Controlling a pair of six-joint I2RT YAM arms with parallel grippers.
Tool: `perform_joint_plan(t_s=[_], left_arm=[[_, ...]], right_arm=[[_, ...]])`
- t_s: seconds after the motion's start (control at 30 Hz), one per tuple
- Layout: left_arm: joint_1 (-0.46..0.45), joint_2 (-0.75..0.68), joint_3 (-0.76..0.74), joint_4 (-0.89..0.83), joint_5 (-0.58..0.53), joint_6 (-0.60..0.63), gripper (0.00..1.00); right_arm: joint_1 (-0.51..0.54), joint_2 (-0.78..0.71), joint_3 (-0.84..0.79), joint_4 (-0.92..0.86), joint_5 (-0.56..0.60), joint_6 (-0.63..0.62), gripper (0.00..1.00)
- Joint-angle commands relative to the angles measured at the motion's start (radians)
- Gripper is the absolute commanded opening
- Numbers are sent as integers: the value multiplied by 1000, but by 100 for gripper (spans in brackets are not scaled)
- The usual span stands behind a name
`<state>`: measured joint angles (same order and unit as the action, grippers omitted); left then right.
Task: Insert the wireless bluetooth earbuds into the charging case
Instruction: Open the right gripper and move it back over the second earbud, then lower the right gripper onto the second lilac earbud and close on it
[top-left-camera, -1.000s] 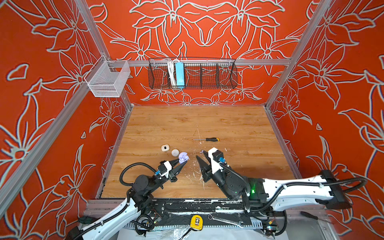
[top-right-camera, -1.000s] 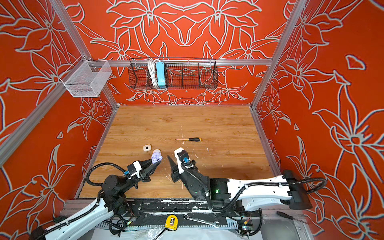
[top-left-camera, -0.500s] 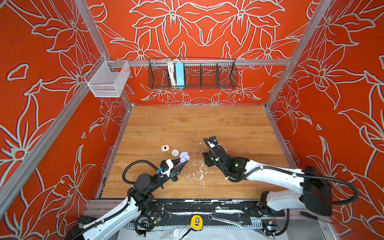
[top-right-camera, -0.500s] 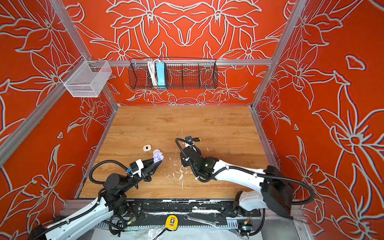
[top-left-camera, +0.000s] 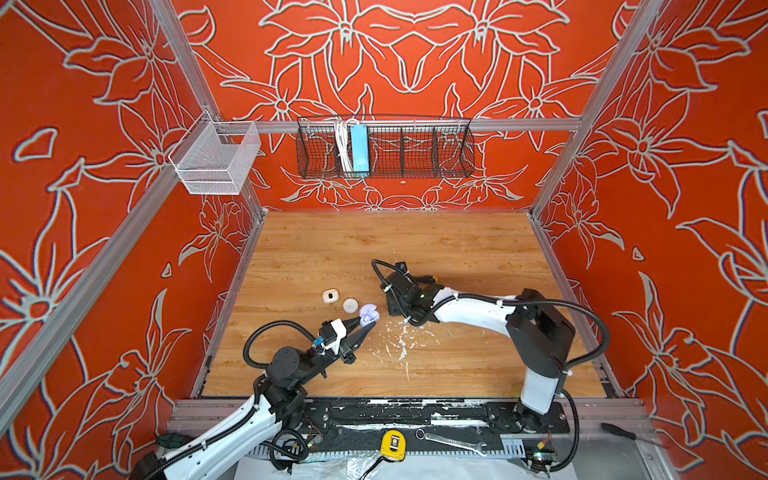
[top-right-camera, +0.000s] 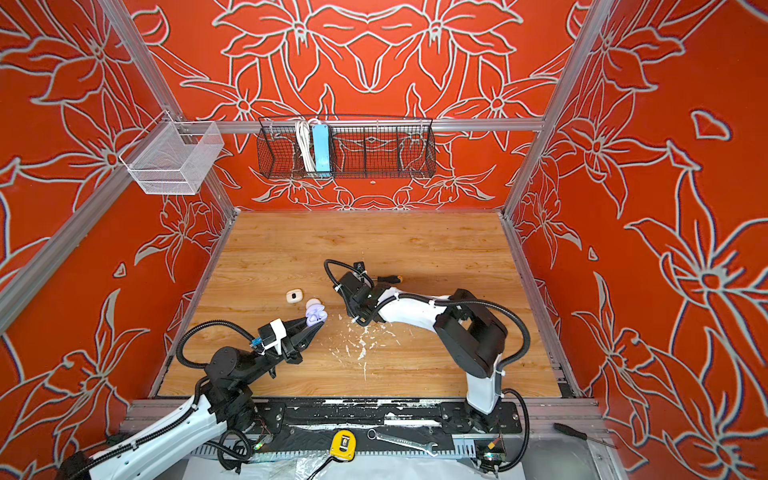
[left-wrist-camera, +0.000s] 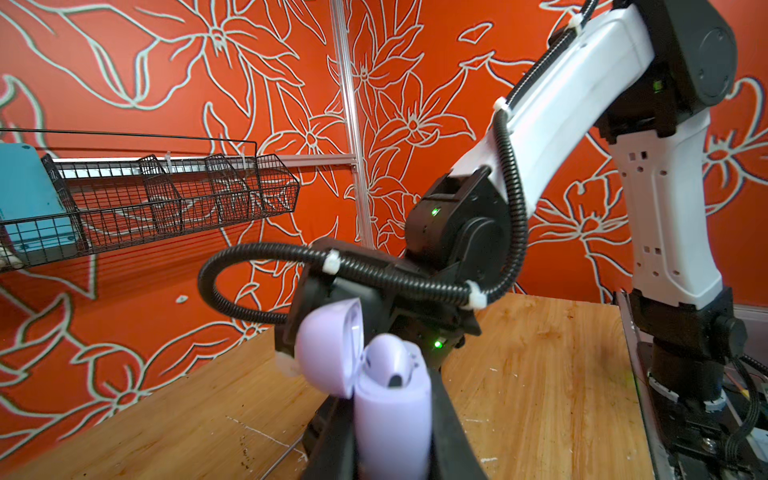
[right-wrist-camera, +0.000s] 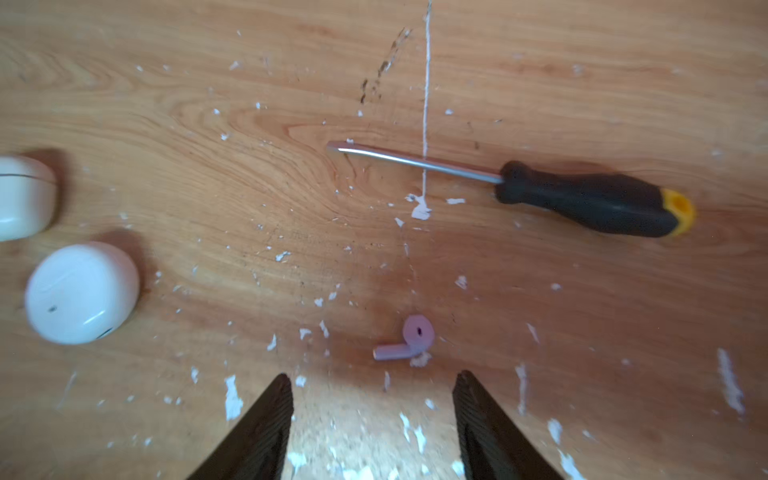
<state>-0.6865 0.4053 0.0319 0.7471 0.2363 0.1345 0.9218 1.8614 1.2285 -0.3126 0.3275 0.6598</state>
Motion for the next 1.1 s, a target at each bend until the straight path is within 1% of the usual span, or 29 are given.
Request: perform_joint_plan(t_s=[0.0, 0.23, 0.37, 0.67, 0.9, 1.07], left_arm=[[1, -18, 26, 12, -1, 5, 0], [1, -31, 26, 5, -4, 4, 0], [1, -33, 26, 3, -3, 2, 0], [1, -49, 26, -7, -7, 4, 0], [1, -39, 28, -1, -4, 5, 0], [2, -49, 28, -8, -3, 5, 0]], right_arm=[[-5, 57, 48, -88, -26, 24, 64], [-24, 87, 37, -94, -17, 35, 64], [-27, 100, 37, -112, 14, 39, 64], [-39, 127, 47, -128, 17, 32, 63], [-60, 133, 19, -118, 15, 41, 59], [-75, 107, -10, -111, 28, 48, 58]])
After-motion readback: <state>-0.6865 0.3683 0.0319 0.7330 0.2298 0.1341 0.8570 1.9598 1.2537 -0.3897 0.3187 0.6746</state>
